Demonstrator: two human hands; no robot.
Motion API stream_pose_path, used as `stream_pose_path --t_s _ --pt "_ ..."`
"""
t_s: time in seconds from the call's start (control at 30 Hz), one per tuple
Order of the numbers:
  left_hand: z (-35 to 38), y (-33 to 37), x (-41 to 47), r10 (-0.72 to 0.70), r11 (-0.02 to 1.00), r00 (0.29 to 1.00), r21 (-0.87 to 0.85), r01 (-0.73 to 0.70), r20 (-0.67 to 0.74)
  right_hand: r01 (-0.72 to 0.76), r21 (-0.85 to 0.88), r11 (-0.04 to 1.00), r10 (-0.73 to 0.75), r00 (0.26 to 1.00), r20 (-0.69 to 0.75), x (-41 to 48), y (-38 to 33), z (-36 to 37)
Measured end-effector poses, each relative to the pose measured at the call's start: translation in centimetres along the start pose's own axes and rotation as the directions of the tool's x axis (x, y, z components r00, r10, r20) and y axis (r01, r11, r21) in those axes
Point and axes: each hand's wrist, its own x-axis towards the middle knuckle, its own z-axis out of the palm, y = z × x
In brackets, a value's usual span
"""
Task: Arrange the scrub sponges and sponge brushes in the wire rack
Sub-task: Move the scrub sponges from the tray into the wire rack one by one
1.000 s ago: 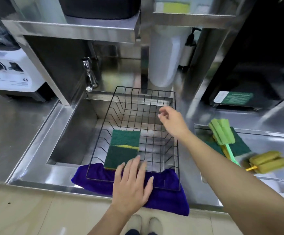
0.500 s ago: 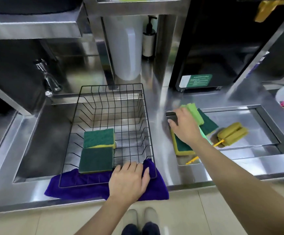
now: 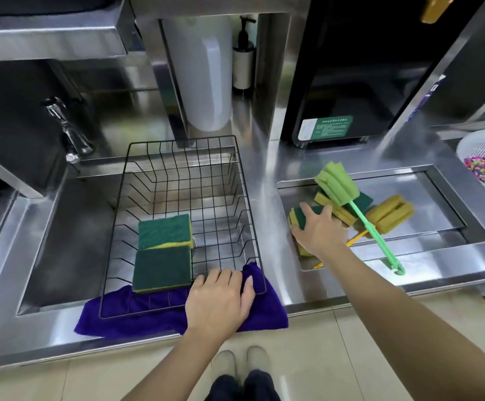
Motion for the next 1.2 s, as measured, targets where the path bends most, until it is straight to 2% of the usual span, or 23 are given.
stream_pose_path --t_s 0.07,0.13,0.2,0.33,0.5,0.67,0.8,0.9,1.0,1.1,1.2 --pt "0.0 0.0 0.0 0.003 1.000 1.000 -0.011 -0.003 0.004 -0.029 0.075 0.997 0.021 0.994 0.106 0.2 0.5 -0.1" --pt "0.0 -0.1 -0.1 0.007 1.000 1.000 -0.017 -0.007 0.010 -0.039 0.113 0.993 0.027 0.995 0.098 0.3 0.7 -0.2" --pt "0.0 -0.1 0.0 0.010 1.000 1.000 -0.019 -0.010 0.017 -0.055 0.227 0.972 0.050 0.998 0.024 0.2 0.6 -0.5" --pt "-0.2 -0.2 0.0 -0.003 0.999 0.999 -0.046 0.005 0.035 0.015 0.462 0.887 0.097 0.971 -0.218 0.0 -0.9 -1.6" --pt "-0.4 -1.0 -0.5 0.003 0.998 1.000 -0.066 -0.004 -0.004 0.146 0.521 0.841 0.004 0.961 -0.275 0.3 -4.3 -3.4" --pt "-0.7 -3.6 -1.6 -0.053 0.998 0.995 -0.026 0.051 -0.088 0.268 0.630 0.729 -0.071 0.945 -0.319 0.1 -8.6 -3.9" --pt "-0.8 -6.2 -2.7 -0.115 0.993 0.980 -0.006 0.115 -0.163 0.350 0.639 0.684 -0.201 0.934 -0.296 0.0 -12.3 -3.2" --pt "-0.7 -7.4 -3.4 -0.148 0.989 0.971 0.003 0.151 -0.186 0.354 0.526 0.774 -0.248 0.932 -0.263 0.1 -14.6 -2.2" --pt "-0.7 -7.6 -3.6 -0.156 0.986 0.970 0.024 0.163 -0.188 0.403 0.361 0.841 -0.278 0.895 -0.350 0.1 -16.1 -1.6" --pt "-0.6 -7.5 -3.6 -0.158 0.986 0.969 0.030 0.166 -0.188 0.491 0.351 0.797 -0.405 0.866 -0.291 0.5 -18.1 -1.0" --pt "-0.5 -7.5 -3.7 -0.155 0.986 0.970 0.025 0.162 -0.189 0.506 0.471 0.723 -0.491 0.855 -0.165 1.1 -20.1 -0.4"
